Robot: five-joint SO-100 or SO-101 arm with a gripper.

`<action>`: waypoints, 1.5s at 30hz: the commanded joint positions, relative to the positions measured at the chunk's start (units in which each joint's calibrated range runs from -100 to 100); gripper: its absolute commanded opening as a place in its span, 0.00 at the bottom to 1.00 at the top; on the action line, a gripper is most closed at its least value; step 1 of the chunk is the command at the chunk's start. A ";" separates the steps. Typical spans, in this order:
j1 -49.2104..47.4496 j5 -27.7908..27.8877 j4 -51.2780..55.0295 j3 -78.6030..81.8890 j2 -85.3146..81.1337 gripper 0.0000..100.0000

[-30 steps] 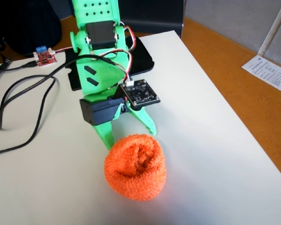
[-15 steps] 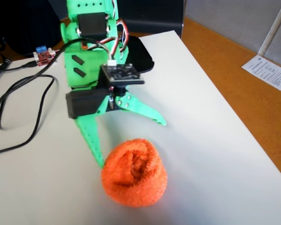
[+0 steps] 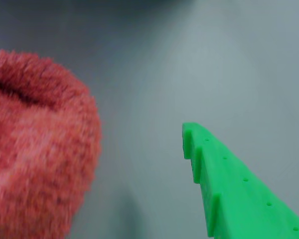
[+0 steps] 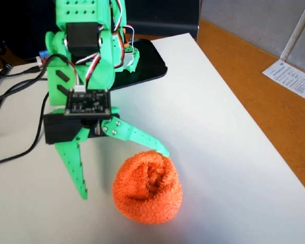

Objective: Remove orange objects from table

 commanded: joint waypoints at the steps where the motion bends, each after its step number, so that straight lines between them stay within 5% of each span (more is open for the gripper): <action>1: -1.15 -0.05 1.85 -7.69 2.20 0.61; 31: -4.70 -2.39 2.01 -2.27 4.97 0.46; 33: -4.92 -3.03 0.88 -1.30 4.97 0.43; 38: -5.51 -4.64 -0.75 -1.01 4.97 0.13; 45: -6.25 -5.03 -1.39 -1.59 5.05 0.02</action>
